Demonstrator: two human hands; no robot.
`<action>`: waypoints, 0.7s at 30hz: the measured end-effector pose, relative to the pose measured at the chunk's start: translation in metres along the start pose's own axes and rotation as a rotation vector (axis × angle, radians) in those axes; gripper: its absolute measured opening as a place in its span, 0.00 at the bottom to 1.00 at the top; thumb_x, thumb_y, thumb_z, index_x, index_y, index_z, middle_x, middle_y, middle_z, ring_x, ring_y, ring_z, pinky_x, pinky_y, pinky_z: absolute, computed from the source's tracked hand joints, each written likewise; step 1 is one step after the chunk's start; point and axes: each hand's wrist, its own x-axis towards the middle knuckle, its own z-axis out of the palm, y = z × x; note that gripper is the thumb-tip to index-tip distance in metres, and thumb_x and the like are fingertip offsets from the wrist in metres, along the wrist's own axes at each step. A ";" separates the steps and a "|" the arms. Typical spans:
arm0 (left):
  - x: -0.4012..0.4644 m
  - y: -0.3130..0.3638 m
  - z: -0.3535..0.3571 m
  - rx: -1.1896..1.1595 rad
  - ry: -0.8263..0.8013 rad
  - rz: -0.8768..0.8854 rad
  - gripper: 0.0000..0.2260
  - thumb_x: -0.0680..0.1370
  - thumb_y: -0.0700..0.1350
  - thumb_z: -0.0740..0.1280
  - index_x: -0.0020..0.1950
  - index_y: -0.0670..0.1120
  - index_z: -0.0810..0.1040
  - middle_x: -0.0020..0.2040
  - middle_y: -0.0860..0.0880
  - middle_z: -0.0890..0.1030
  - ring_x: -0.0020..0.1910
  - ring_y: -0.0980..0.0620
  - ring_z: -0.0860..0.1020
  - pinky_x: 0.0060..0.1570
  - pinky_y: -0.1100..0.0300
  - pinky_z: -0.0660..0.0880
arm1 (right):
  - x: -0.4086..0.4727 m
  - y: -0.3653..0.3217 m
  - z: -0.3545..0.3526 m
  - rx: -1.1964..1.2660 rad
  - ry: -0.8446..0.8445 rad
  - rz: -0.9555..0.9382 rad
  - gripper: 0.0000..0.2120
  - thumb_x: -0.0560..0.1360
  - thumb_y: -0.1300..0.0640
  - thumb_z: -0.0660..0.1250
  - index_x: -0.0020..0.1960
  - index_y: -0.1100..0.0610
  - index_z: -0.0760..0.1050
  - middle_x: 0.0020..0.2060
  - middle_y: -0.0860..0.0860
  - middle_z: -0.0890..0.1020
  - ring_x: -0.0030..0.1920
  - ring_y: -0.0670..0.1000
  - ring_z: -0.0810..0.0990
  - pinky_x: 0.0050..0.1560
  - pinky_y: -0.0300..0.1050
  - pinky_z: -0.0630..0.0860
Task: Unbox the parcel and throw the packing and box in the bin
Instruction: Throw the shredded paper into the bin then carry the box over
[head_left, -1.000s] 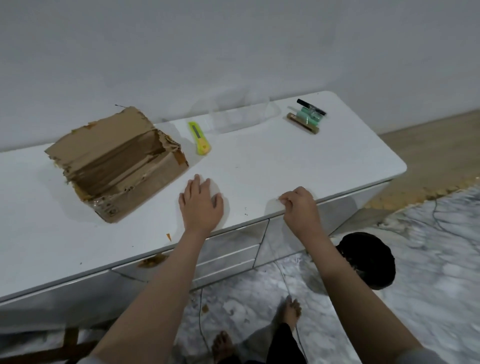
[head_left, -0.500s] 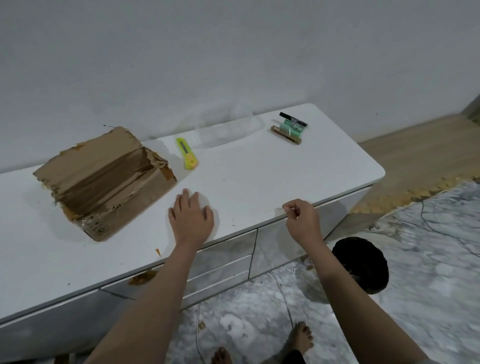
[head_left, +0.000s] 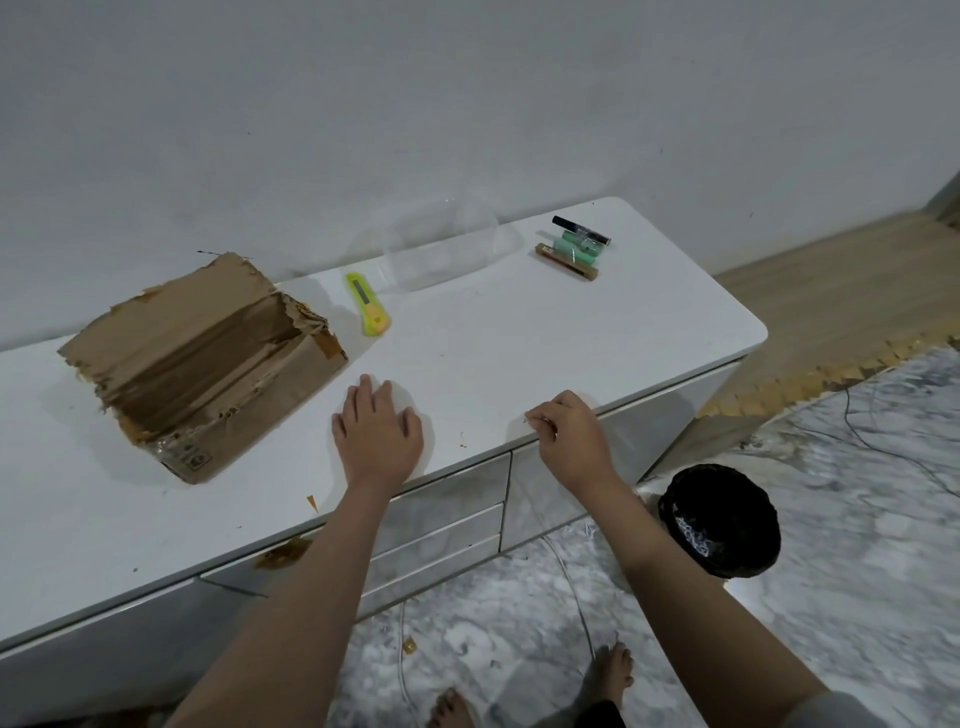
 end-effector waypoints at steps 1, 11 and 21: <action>0.000 0.000 -0.001 0.001 0.001 0.000 0.23 0.78 0.49 0.59 0.71 0.41 0.65 0.75 0.41 0.61 0.74 0.40 0.58 0.70 0.40 0.55 | 0.000 -0.001 0.000 -0.013 -0.005 -0.013 0.07 0.74 0.66 0.64 0.47 0.63 0.81 0.43 0.59 0.78 0.45 0.59 0.77 0.44 0.51 0.76; 0.002 0.009 -0.005 -0.009 -0.073 -0.074 0.22 0.79 0.47 0.57 0.73 0.43 0.62 0.77 0.42 0.56 0.76 0.41 0.51 0.70 0.39 0.52 | 0.000 0.013 -0.010 0.157 -0.030 0.153 0.05 0.74 0.65 0.66 0.45 0.61 0.81 0.42 0.53 0.77 0.41 0.49 0.74 0.41 0.35 0.68; -0.016 0.142 0.025 -0.232 -0.189 0.137 0.22 0.78 0.48 0.61 0.72 0.47 0.65 0.77 0.43 0.57 0.76 0.43 0.52 0.72 0.41 0.49 | 0.004 0.081 -0.079 0.305 0.112 0.305 0.02 0.72 0.62 0.71 0.44 0.58 0.83 0.37 0.54 0.84 0.38 0.49 0.81 0.37 0.31 0.74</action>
